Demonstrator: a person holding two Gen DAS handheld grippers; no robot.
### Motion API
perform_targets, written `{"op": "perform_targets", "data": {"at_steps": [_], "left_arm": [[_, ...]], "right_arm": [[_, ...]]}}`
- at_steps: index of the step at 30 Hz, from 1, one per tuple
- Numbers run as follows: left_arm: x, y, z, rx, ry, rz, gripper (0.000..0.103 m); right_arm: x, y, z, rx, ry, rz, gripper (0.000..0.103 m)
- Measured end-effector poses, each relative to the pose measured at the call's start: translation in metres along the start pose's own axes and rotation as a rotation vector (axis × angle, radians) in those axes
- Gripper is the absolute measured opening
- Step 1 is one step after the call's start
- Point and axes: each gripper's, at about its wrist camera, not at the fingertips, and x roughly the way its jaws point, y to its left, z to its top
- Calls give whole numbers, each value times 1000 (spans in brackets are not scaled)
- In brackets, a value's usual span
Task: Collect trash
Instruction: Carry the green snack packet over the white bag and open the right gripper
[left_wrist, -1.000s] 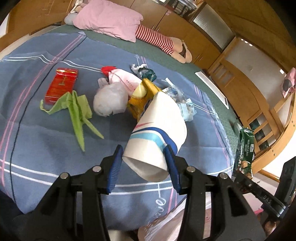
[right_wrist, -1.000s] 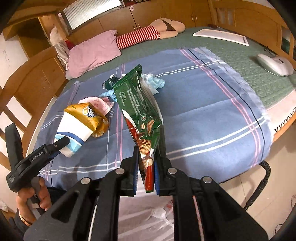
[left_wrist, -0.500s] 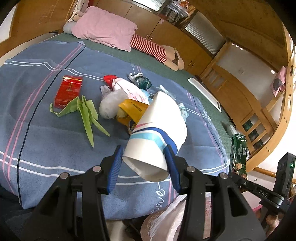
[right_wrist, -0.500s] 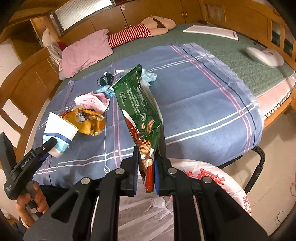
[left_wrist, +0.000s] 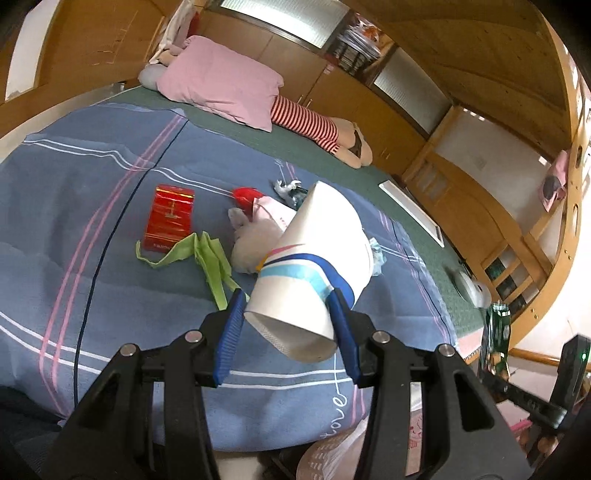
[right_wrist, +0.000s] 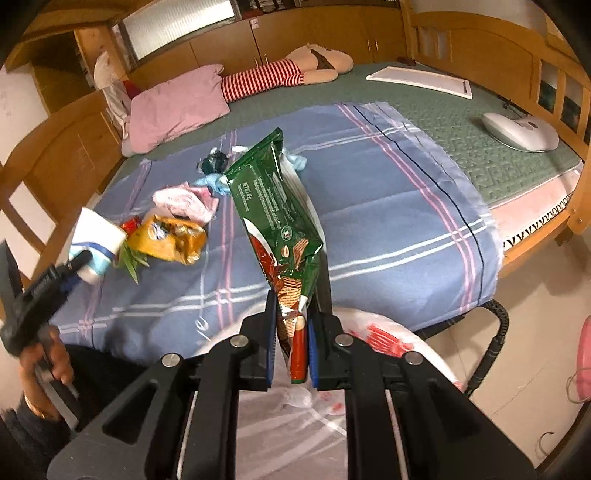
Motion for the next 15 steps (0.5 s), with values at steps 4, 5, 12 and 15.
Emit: {"op": "perform_targets", "data": {"at_steps": [4, 5, 12, 15], "left_arm": [[10, -17, -5, 43, 7, 3, 47], [13, -20, -6, 49, 9, 2, 47], [22, -29, -9, 70, 20, -18, 47], [23, -26, -8, 52, 24, -22, 47]], "right_arm": [[-1, -18, -7, -6, 27, 24, 15], [-2, -21, -10, -14, 35, 39, 15], [2, -15, -42, -181, 159, 116, 15], [18, -12, -63, -220, 242, 123, 15]]}}
